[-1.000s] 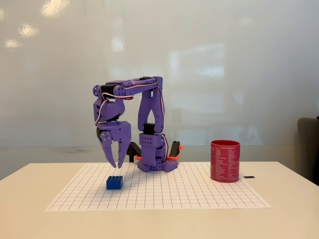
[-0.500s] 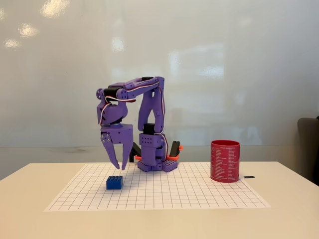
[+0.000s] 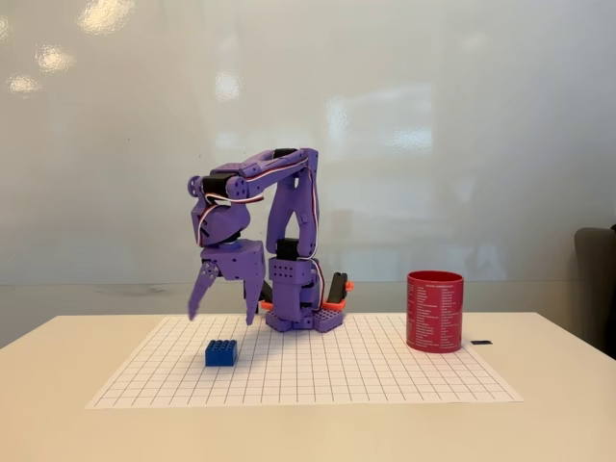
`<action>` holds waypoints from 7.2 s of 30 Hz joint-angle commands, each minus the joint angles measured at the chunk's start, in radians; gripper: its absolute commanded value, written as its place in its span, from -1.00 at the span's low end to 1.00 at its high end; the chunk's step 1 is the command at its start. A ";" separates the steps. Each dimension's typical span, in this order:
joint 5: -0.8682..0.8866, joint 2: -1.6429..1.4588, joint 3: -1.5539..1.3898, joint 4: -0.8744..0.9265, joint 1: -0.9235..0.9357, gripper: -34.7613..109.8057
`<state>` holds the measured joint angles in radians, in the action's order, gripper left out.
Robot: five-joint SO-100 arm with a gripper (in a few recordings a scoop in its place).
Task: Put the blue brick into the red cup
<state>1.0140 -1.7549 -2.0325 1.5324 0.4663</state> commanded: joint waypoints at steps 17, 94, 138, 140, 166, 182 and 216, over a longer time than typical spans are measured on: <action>-0.032 0.044 -0.166 -0.227 -0.058 0.14; -0.466 -0.422 0.666 0.101 -1.256 -0.53; -0.489 -0.442 0.114 -0.025 -1.723 -0.09; -0.499 -0.440 0.114 -0.026 -1.724 -0.09; -0.531 -0.488 0.091 -0.104 -1.697 -0.52; -0.581 -0.951 0.133 -0.132 -0.862 -0.52; -0.790 -1.548 -0.827 -0.298 -0.549 -0.52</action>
<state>0.2332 -3.2965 -2.6891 1.3085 -0.0752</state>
